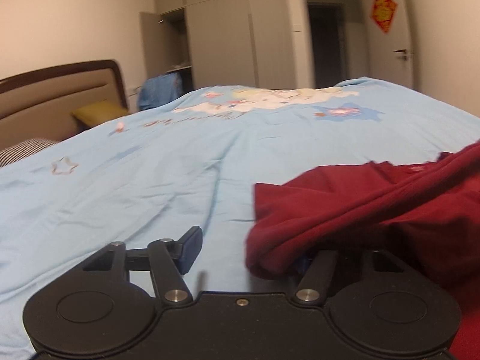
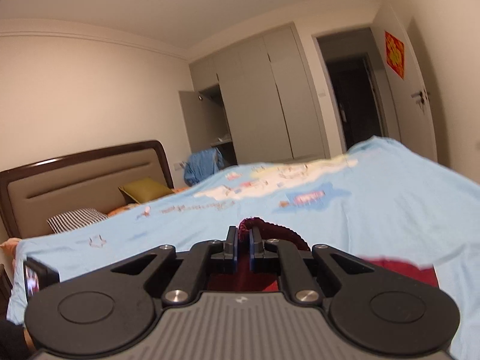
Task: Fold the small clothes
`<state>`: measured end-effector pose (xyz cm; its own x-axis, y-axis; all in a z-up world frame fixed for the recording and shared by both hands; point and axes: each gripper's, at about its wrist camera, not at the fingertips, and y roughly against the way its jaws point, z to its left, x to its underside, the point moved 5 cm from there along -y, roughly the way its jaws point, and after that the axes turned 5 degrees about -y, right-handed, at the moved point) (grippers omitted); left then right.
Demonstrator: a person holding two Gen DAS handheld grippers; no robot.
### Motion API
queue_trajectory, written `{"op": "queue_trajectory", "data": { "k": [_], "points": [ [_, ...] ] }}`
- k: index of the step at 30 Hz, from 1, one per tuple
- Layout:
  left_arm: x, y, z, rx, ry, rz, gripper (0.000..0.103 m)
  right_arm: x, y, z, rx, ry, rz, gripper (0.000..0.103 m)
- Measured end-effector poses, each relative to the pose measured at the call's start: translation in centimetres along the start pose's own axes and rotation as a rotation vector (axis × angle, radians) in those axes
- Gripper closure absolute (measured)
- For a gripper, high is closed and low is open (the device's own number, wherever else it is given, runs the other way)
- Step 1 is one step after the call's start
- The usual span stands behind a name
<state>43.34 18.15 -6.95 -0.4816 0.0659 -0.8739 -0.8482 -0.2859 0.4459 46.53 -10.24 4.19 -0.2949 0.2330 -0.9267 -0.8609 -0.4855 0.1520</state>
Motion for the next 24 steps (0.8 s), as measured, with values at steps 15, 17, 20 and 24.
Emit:
{"op": "queue_trajectory", "data": {
  "k": [15,17,20,24],
  "points": [
    [2.6,1.5,1.7,0.052,-0.109,0.124,0.008,10.8,3.8,-1.3,0.100,0.035,0.237,0.094],
    [3.3,2.5,2.0,0.039,-0.130,0.132,0.005,11.3,3.7,-1.3,0.120,0.043,0.273,0.093],
    [4.3,4.3,2.7,0.035,-0.119,0.145,0.002,11.8,4.3,-1.5,0.144,0.050,0.295,0.085],
    [5.7,7.6,3.6,0.062,-0.052,0.157,0.001,11.9,6.5,-1.9,0.147,0.050,0.304,0.051]
  ]
}}
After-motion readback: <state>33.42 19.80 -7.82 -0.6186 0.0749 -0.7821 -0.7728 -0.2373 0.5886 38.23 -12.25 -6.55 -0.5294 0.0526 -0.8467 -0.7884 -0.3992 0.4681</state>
